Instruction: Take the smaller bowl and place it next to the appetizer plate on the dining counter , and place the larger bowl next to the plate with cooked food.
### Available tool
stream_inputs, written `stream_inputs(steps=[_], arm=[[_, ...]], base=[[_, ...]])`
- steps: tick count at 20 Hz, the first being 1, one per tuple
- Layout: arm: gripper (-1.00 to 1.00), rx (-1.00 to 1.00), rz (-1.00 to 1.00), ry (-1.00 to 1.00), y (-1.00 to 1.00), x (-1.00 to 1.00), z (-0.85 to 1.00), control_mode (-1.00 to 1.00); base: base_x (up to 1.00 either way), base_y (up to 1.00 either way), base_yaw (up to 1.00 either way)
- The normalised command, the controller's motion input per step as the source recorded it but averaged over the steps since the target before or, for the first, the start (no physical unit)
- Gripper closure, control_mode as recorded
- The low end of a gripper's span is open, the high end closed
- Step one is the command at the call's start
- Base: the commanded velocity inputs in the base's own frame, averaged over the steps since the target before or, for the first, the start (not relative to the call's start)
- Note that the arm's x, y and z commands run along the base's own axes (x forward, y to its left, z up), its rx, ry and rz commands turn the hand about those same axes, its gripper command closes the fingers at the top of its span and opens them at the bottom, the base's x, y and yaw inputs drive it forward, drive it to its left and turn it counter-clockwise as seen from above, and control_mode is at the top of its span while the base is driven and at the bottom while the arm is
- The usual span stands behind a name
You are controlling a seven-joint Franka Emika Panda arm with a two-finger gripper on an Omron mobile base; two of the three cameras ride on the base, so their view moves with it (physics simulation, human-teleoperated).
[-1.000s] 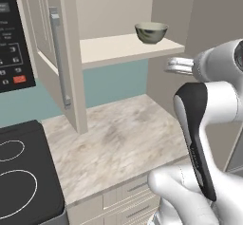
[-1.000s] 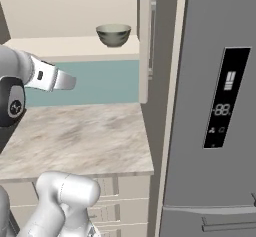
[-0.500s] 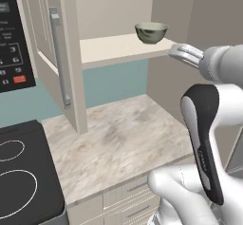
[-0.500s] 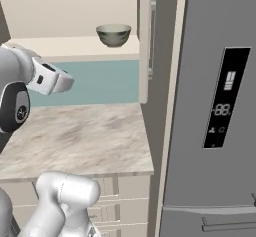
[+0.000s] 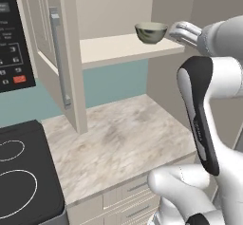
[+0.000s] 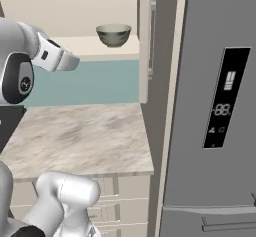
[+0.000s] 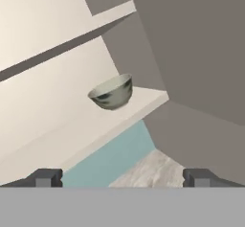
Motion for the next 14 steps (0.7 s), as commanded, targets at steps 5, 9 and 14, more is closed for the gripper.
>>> stream_inputs(steps=[5,9,14], arm=[[-1.0,0.0,-0.05,0.05,-0.22,0.51,0.0,-1.0],[-1.0,0.0,0.0,0.06,-0.1,0.7,-0.08,-1.0],[-1.0,0.0,0.0,0.02,-0.05,0.78,-0.1,-1.0]], base=[[0.0,0.0,0.0],[0.0,0.0,0.0],[0.0,0.0,0.0]])
